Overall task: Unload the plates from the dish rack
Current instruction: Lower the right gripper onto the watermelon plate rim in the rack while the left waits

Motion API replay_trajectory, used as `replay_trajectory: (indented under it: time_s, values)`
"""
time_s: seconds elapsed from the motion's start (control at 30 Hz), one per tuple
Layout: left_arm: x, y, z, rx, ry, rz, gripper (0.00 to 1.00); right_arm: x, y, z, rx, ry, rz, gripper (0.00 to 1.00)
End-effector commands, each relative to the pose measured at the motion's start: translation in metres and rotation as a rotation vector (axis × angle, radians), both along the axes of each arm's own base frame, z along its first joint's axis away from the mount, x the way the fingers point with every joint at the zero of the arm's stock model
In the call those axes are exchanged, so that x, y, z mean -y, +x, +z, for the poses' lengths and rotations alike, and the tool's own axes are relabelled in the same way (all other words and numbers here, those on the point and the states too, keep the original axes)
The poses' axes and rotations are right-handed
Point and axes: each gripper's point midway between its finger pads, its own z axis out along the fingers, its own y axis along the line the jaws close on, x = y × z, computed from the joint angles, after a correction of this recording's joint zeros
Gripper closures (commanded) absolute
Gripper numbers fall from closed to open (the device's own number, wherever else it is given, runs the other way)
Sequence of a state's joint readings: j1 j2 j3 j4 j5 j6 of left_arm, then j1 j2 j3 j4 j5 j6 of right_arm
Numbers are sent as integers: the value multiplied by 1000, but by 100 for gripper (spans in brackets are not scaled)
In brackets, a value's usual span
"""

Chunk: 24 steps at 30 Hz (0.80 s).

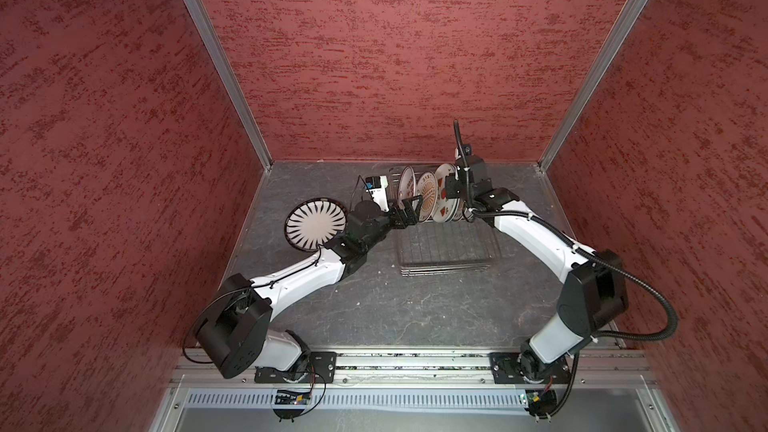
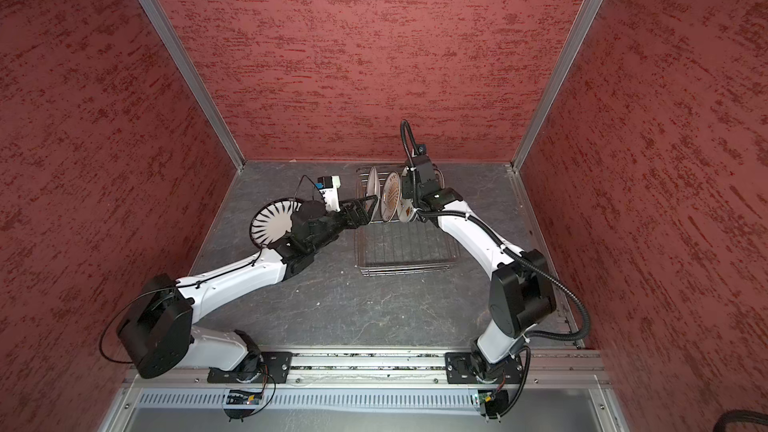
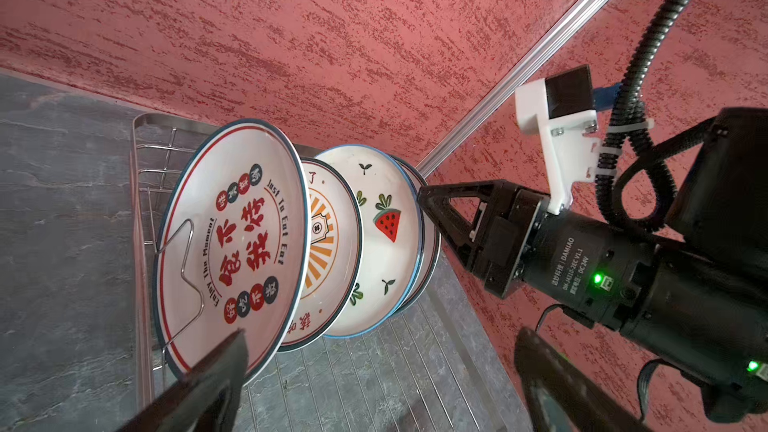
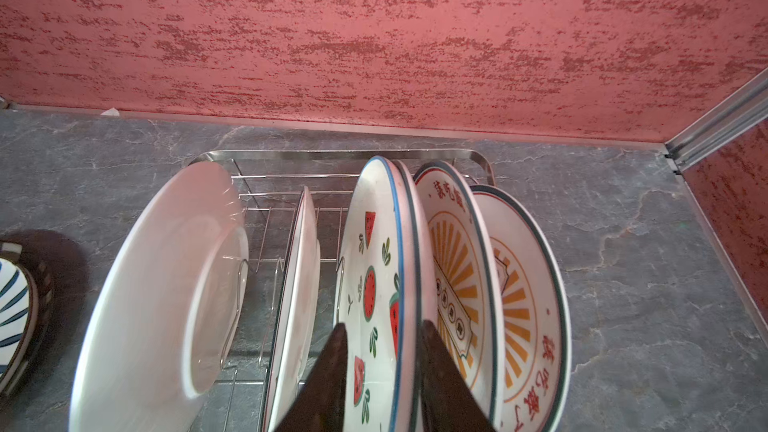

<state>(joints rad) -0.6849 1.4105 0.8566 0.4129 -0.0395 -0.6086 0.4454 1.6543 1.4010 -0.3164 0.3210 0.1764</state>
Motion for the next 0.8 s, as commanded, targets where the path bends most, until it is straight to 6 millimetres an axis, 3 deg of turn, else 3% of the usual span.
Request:
replay_trajectory:
  time_s: [0.0,0.2,0.77]
  values:
    - [0,4,8,29,12,19,1,1,10,6,5,-5,-4,72]
    - [-1,9,11,39,19,24,1,4,14,1,-4,-8,-10,82]
    - [-5,22,-6,-14,13,22,1,4,23,-27,-80,-34,-22,80]
